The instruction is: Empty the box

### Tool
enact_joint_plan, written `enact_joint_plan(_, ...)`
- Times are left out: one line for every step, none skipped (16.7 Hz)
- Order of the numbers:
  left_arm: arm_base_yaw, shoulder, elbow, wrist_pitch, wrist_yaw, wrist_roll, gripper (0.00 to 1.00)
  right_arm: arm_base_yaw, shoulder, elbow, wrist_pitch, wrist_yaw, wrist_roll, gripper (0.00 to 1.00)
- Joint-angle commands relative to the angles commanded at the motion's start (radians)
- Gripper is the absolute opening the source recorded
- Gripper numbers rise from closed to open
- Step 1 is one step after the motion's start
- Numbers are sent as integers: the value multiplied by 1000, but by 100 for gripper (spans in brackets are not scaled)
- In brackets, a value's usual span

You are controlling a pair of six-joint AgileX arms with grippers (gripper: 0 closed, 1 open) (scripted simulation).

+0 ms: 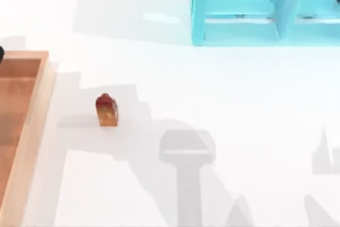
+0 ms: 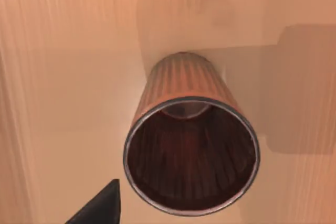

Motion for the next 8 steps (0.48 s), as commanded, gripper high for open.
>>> enact_joint_plan(1,7,-35,49,0,1,100,0,0,0,0,0,0,100)
enact_joint_plan(2,14,-76,101,0,2,100,0,0,0,0,0,0,100)
enact_joint_plan(3,21,-115,146,0,3,100,0,0,0,0,0,0,100)
enact_joint_plan(3,28,-146,180,0,4,100,0,0,0,0,0,0,100)
enact_joint_plan(4,31,-169,204,0,4,100,0,0,0,0,0,0,100)
enact_joint_plan(4,34,-181,218,0,5,100,0,0,0,0,0,0,100)
enact_joint_plan(4,35,-184,221,0,5,100,0,0,0,0,0,0,100)
enact_joint_plan(4,35,-184,221,0,5,100,0,0,0,0,0,0,100)
